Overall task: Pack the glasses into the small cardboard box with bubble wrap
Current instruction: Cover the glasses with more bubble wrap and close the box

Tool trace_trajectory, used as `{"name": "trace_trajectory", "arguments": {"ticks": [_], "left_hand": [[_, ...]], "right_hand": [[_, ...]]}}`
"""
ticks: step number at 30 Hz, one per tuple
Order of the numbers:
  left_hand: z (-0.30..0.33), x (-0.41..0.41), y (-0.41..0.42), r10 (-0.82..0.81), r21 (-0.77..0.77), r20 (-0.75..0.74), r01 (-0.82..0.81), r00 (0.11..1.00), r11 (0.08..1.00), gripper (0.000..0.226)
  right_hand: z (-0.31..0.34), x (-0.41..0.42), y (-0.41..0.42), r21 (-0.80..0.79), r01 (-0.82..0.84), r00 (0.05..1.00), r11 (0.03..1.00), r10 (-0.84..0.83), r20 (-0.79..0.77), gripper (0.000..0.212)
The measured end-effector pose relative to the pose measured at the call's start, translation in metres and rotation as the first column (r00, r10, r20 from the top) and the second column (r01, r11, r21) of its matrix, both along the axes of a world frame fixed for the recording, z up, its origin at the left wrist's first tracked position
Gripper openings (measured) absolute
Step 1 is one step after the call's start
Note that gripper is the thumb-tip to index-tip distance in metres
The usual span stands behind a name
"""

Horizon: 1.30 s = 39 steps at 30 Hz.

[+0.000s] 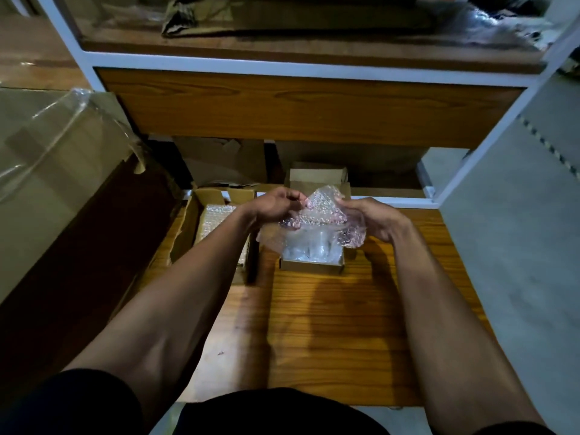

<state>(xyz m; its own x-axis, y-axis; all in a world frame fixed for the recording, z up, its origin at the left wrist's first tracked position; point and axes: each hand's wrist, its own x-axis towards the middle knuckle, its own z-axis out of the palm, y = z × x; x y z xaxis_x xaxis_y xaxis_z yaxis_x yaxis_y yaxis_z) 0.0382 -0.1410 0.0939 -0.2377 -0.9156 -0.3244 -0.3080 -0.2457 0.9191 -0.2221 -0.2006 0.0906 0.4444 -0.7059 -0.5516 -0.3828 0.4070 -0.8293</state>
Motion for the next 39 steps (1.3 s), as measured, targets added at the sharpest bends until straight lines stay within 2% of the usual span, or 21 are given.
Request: {"name": "trace_trajectory", "arguments": {"ticks": [2, 4, 6, 8, 10, 13, 17, 20, 22, 24, 28, 31, 34, 37, 39], "left_hand": [[0.000, -0.007, 0.000, 0.065, 0.019, 0.009, -0.065, 0.998, 0.998, 0.013], [-0.001, -0.010, -0.001, 0.144, -0.011, 0.027, -0.143, 0.989, 0.990, 0.019], [-0.003, -0.007, -0.001, 0.188, -0.013, 0.014, -0.188, 0.982, 0.982, 0.031], [-0.004, -0.003, 0.000, 0.168, 0.049, -0.020, -0.167, 0.986, 0.985, 0.053], [-0.009, -0.001, 0.001, 0.144, 0.110, -0.055, -0.137, 0.988, 0.984, 0.063], [-0.023, 0.003, -0.001, 0.176, 0.119, -0.077, -0.166, 0.981, 0.979, 0.059], [-0.035, 0.008, 0.002, 0.333, 0.173, -0.139, -0.309, 0.933, 0.935, 0.061], [-0.040, 0.008, 0.005, 0.437, 0.136, -0.133, -0.421, 0.889, 0.897, 0.054], [-0.048, 0.010, 0.001, 0.519, 0.101, -0.113, -0.510, 0.847, 0.854, 0.050], [-0.056, 0.010, -0.001, 0.555, 0.069, -0.056, -0.551, 0.830, 0.832, 0.050], [-0.078, 0.010, -0.004, 0.595, -0.107, 0.192, -0.587, 0.780, 0.803, 0.039], [-0.077, 0.005, 0.000, 0.604, -0.264, 0.353, -0.543, 0.715, 0.797, 0.034], [-0.081, 0.002, 0.000, 0.602, -0.318, 0.429, -0.511, 0.674, 0.799, 0.033], [-0.087, -0.003, 0.000, 0.617, -0.370, 0.450, -0.494, 0.646, 0.787, 0.026], [-0.089, -0.005, 0.001, 0.635, -0.393, 0.439, -0.500, 0.635, 0.772, 0.020]], "right_hand": [[0.001, 0.002, 0.000, -0.037, 0.040, 0.999, 0.999, -0.041, -0.022, 0.043], [-0.003, -0.001, -0.002, -0.043, 0.098, 0.995, 0.994, -0.099, -0.030, 0.040], [-0.006, -0.006, -0.004, -0.049, 0.134, 0.991, 0.990, -0.135, -0.009, 0.034], [-0.007, -0.011, -0.004, -0.067, 0.192, 0.981, 0.979, -0.192, 0.009, 0.026], [-0.009, -0.014, -0.005, -0.070, 0.265, 0.964, 0.962, -0.265, 0.007, 0.027], [-0.016, -0.016, -0.008, -0.055, 0.336, 0.942, 0.940, -0.335, 0.021, 0.028], [-0.019, -0.019, -0.001, -0.052, 0.378, 0.926, 0.924, -0.377, 0.021, 0.030], [-0.032, -0.024, 0.004, -0.077, 0.336, 0.941, 0.939, -0.339, -0.021, 0.031], [-0.046, -0.028, 0.005, -0.066, 0.295, 0.951, 0.953, -0.300, -0.070, 0.040], [-0.056, -0.029, 0.010, -0.062, 0.281, 0.956, 0.958, -0.285, -0.073, 0.040], [-0.066, -0.027, 0.020, -0.119, 0.267, 0.954, 0.956, -0.279, -0.106, 0.024], [-0.071, -0.022, 0.021, -0.274, 0.240, 0.933, 0.931, -0.299, -0.200, 0.037], [-0.073, -0.012, 0.022, -0.489, 0.184, 0.870, 0.852, -0.373, -0.322, 0.022], [-0.076, 0.000, 0.031, -0.767, 0.070, 0.766, 0.638, -0.527, -0.368, 0.021], [-0.078, 0.012, 0.037, -0.861, -0.069, 0.780, 0.504, -0.511, -0.362, 0.016]]}}
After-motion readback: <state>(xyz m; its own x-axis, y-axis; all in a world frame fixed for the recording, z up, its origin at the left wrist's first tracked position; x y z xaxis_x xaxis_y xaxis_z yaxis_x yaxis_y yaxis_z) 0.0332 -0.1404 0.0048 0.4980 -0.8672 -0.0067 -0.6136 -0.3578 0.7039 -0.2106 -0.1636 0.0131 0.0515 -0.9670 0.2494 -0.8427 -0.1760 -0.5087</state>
